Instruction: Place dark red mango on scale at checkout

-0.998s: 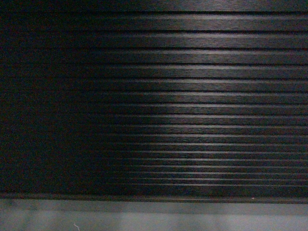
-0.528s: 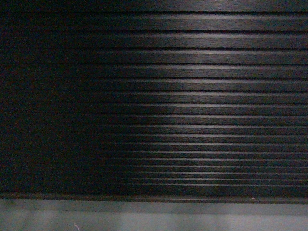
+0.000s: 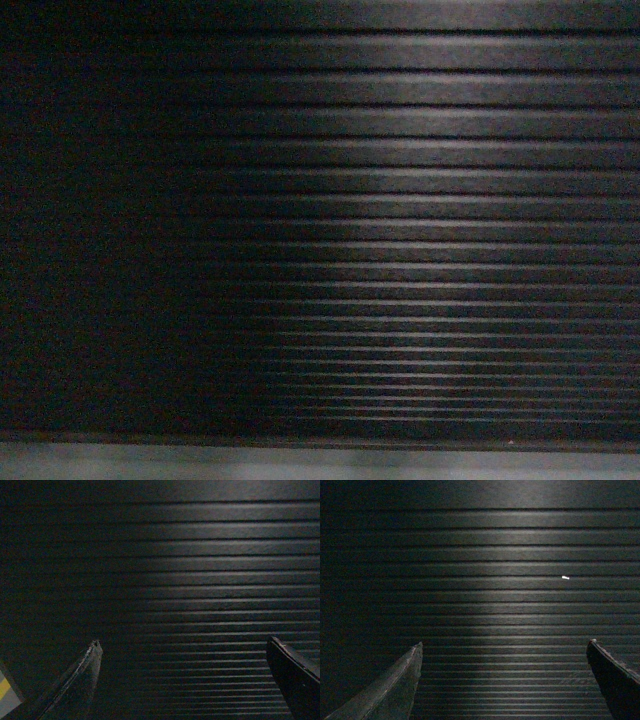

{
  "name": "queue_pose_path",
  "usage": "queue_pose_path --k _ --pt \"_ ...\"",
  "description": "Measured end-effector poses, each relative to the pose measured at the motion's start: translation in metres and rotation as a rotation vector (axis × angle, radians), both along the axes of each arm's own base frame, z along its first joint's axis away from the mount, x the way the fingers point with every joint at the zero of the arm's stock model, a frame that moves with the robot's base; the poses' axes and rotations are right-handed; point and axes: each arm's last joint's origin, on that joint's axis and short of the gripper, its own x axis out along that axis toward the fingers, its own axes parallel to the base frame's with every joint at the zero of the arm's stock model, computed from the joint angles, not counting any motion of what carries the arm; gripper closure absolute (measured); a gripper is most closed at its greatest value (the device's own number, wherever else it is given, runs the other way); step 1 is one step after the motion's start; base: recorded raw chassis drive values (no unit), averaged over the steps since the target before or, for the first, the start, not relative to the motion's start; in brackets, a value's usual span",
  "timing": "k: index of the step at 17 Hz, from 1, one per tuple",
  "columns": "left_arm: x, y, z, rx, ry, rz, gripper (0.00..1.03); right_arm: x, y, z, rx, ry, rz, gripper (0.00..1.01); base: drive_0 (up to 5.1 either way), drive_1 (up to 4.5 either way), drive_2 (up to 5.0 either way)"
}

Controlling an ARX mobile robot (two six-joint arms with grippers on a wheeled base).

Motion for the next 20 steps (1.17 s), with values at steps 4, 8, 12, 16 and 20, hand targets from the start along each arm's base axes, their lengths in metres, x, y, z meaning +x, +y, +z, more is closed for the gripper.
queue_pose_path --k 4,8,12,16,20 --pt "0.0 0.0 0.0 0.002 0.0 0.0 0.05 0.0 0.0 0.0 0.002 0.0 -0.001 0.03 0.0 0.0 0.0" --pt "0.0 0.0 0.0 0.002 0.0 -0.001 0.05 0.0 0.0 0.0 0.0 0.0 -0.001 0.03 0.0 0.0 0.0" --pt "0.0 0.0 0.0 0.002 0.0 -0.002 0.05 0.0 0.0 0.0001 0.001 -0.001 -0.002 0.03 0.0 0.0 0.0" --pt "0.0 0.0 0.0 0.002 0.0 -0.001 0.05 0.0 0.0 0.0001 0.001 -0.001 -0.002 0.03 0.0 0.0 0.0" --pt "0.0 0.0 0.0 0.002 0.0 0.0 0.05 0.0 0.0 0.0001 0.0 -0.001 -0.001 0.03 0.0 0.0 0.0"
